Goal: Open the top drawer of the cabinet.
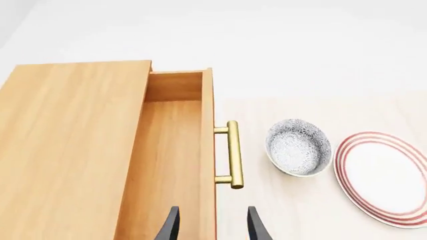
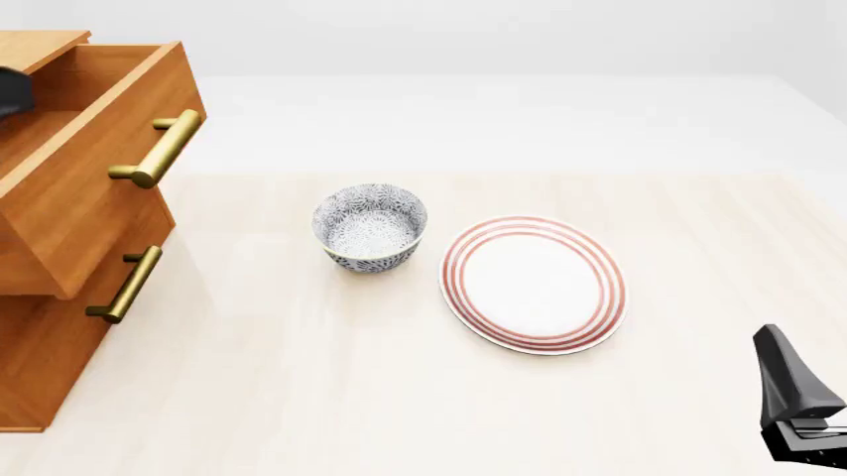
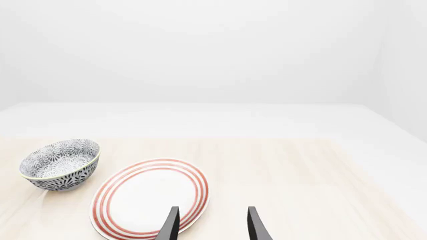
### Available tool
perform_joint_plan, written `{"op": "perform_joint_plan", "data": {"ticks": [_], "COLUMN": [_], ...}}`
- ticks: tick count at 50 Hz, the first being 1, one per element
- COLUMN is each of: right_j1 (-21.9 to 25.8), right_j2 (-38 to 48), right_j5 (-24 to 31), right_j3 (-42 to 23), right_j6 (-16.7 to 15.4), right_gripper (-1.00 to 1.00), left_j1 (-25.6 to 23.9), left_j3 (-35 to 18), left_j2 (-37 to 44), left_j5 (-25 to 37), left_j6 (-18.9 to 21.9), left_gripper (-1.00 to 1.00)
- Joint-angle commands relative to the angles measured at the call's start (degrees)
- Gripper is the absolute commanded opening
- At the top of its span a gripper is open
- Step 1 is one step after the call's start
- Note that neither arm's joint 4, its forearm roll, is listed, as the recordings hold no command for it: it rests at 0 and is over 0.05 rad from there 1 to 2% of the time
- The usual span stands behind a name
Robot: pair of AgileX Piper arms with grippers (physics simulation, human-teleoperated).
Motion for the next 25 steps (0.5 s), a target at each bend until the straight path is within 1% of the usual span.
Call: {"op": "perform_joint_plan", "data": {"ticks": [1,4,6,10,11,12,13,16,17,19,20,21,22,25], "right_j1": [0.00,0.00,0.00,0.01,0.00,0.00,0.00,0.00,-0.01,0.01,-0.01,-0.01,0.00,0.00], "right_j2": [0.01,-0.01,-0.01,-0.01,0.00,0.00,0.00,0.00,0.00,-0.01,0.01,0.01,0.00,-0.01], "right_j5": [0.00,0.00,0.00,0.00,0.00,0.00,0.00,0.00,0.00,0.00,0.00,0.00,0.00,0.00], "right_j3": [0.00,0.00,0.00,0.00,0.00,0.00,0.00,0.00,0.00,0.00,0.00,0.00,0.00,0.00], "right_j6": [-0.01,-0.01,0.00,0.00,0.00,0.00,-0.01,0.00,-0.02,-0.02,0.00,0.00,0.00,-0.01], "right_gripper": [1.00,1.00,1.00,1.00,1.00,1.00,1.00,1.00,1.00,1.00,1.00,1.00,1.00,1.00], "left_j1": [-0.35,0.08,-0.36,-0.09,0.09,-0.37,-2.23,-0.81,-1.84,-1.15,-2.42,-2.42,-1.19,-1.57], "left_j3": [-4.68,-5.92,-7.01,-8.55,-8.40,-8.54,-9.13,-8.65,-9.08,-8.83,-8.82,-8.81,-8.74,-9.01], "left_j2": [3.16,4.24,4.57,4.95,5.49,5.72,6.22,6.60,7.02,7.62,7.81,7.82,7.91,8.52], "left_j5": [6.00,8.42,9.21,10.69,11.40,11.37,11.22,12.39,12.40,13.43,13.02,13.02,13.56,14.06], "left_j6": [-1.97,-1.17,-1.76,-1.61,-0.91,-1.56,-3.15,-1.33,-2.29,-0.95,-2.46,-2.46,-1.37,-1.32], "left_gripper": [1.00,1.00,1.00,1.00,1.00,1.00,1.00,1.00,1.00,1.00,1.00,1.00,1.00,1.00]}}
